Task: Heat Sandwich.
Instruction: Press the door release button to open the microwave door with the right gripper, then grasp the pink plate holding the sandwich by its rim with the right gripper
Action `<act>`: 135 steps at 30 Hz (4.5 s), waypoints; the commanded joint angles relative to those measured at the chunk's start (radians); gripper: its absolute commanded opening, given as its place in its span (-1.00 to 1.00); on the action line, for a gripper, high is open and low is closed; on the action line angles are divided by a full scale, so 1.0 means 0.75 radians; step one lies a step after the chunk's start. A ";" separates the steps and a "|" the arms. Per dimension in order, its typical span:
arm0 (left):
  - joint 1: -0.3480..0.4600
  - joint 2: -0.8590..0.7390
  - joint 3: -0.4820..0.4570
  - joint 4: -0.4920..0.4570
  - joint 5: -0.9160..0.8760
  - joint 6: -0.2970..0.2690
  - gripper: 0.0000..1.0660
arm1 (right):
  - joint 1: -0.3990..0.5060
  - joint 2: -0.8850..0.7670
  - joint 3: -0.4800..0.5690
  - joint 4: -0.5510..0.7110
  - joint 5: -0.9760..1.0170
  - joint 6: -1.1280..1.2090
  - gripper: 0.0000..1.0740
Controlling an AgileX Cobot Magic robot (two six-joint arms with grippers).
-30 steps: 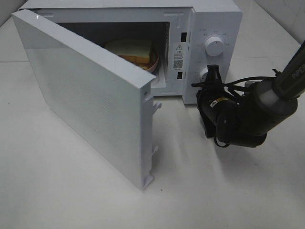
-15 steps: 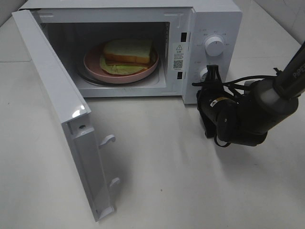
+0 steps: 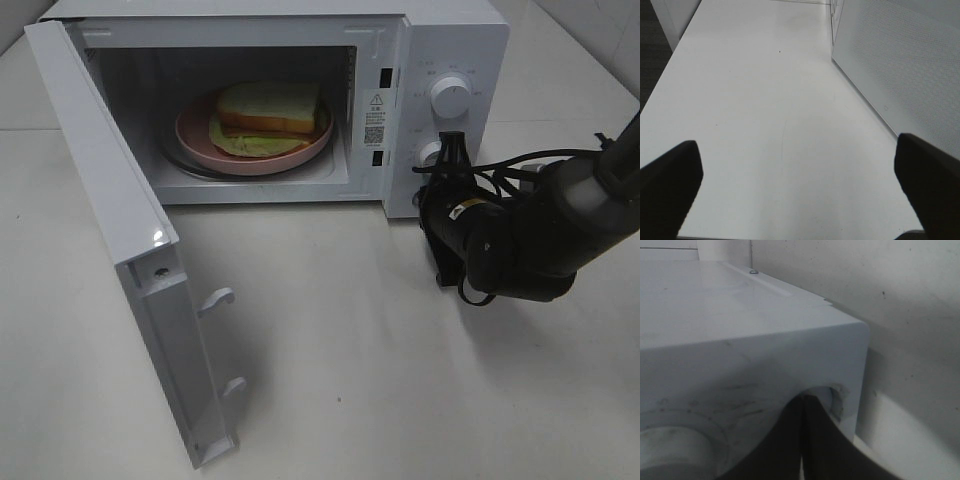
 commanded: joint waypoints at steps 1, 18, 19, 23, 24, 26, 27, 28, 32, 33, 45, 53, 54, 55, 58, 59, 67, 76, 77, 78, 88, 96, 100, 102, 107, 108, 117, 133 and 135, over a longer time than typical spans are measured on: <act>0.004 -0.023 0.005 0.000 -0.016 -0.005 0.87 | 0.017 -0.044 0.007 -0.032 -0.045 0.004 -1.00; 0.004 -0.023 0.005 0.000 -0.016 -0.005 0.87 | 0.017 -0.279 0.141 -0.031 0.324 -0.219 -1.00; 0.004 -0.023 0.005 0.000 -0.016 -0.005 0.87 | 0.017 -0.297 0.141 -0.031 0.357 -0.249 -1.00; 0.004 -0.023 0.005 0.000 -0.016 -0.005 0.87 | 0.017 -0.372 0.141 -0.031 0.469 -0.344 -1.00; 0.004 -0.023 0.005 0.000 -0.016 -0.005 0.87 | 0.017 -0.372 0.141 -0.031 0.469 -0.344 -1.00; 0.004 -0.023 0.005 0.000 -0.016 -0.005 0.87 | 0.017 -0.424 0.141 -0.031 0.548 -0.405 -1.00; 0.004 -0.023 0.005 0.000 -0.016 -0.005 0.87 | 0.017 -0.443 0.141 -0.032 0.585 -0.427 -0.99; 0.004 -0.023 0.005 0.000 -0.016 -0.005 0.87 | 0.017 -0.461 0.141 -0.032 0.628 -0.449 -0.98; 0.004 -0.023 0.005 0.000 -0.016 -0.005 0.87 | 0.017 -0.527 0.141 -0.032 0.783 -0.555 -0.96; 0.004 -0.023 0.005 0.000 -0.016 -0.005 0.87 | 0.017 -0.527 0.141 -0.032 0.783 -0.555 -0.96; 0.004 -0.023 0.005 0.000 -0.016 -0.005 0.87 | 0.017 -0.701 0.137 -0.035 1.144 -1.095 -0.89; 0.004 -0.023 0.005 0.000 -0.016 -0.005 0.87 | 0.017 -0.785 0.116 -0.036 1.384 -1.352 -0.86; 0.004 -0.023 0.005 0.000 -0.016 -0.005 0.87 | 0.017 -0.789 0.111 -0.036 1.413 -1.371 -0.85; 0.004 -0.023 0.005 0.000 -0.016 -0.005 0.87 | 0.017 -0.789 0.101 -0.036 1.452 -1.401 -0.85; 0.004 -0.023 0.005 0.000 -0.016 -0.005 0.87 | 0.017 -0.789 0.063 -0.037 1.565 -1.497 -0.83; 0.004 -0.023 0.005 0.000 -0.016 -0.005 0.87 | 0.017 -0.789 0.051 -0.037 1.599 -1.533 -0.83; 0.004 -0.023 0.005 0.000 -0.016 -0.005 0.87 | 0.017 -0.789 -0.065 -0.105 1.881 -1.832 -0.80; 0.004 -0.023 0.005 0.000 -0.016 -0.005 0.87 | 0.017 -0.789 -0.119 -0.241 2.059 -2.233 -0.77; 0.004 -0.023 0.005 0.000 -0.016 -0.005 0.87 | 0.017 -0.789 -0.119 -0.244 2.068 -2.301 -0.76; 0.004 -0.023 0.005 0.000 -0.016 -0.005 0.87 | 0.017 -0.789 -0.119 -0.244 2.083 -2.429 -0.75; 0.004 -0.023 0.005 0.000 -0.016 -0.005 0.87 | 0.017 -0.789 -0.119 -0.279 2.101 -3.073 -0.74; 0.004 -0.023 0.005 0.000 -0.016 -0.005 0.87 | 0.017 -0.789 -0.119 -0.288 2.099 -3.443 -0.67; 0.004 -0.023 0.005 0.000 -0.016 -0.005 0.87 | 0.017 -0.789 -0.119 -0.333 2.096 -3.511 -0.48; 0.004 -0.023 0.005 0.000 -0.016 -0.005 0.87 | 0.017 -0.789 -0.119 -0.381 2.072 -3.505 -0.20; 0.004 -0.023 0.005 0.000 -0.016 -0.005 0.87 | 0.017 -0.789 -0.119 -0.412 2.043 -3.504 0.31; 0.004 -0.023 0.005 0.000 -0.016 -0.005 0.87 | 0.017 -0.789 -0.119 -0.412 2.043 -3.504 0.31; 0.004 -0.023 0.005 0.000 -0.016 -0.005 0.87 | 0.017 -0.789 -0.119 -0.463 2.025 -3.499 0.62; 0.004 -0.023 0.005 0.000 -0.016 -0.005 0.87 | 0.175 -0.735 -0.368 -0.840 2.039 -3.327 0.58; 0.004 -0.023 0.005 0.000 -0.016 -0.005 0.87 | 0.193 -0.713 -0.400 -0.872 2.039 -3.323 0.58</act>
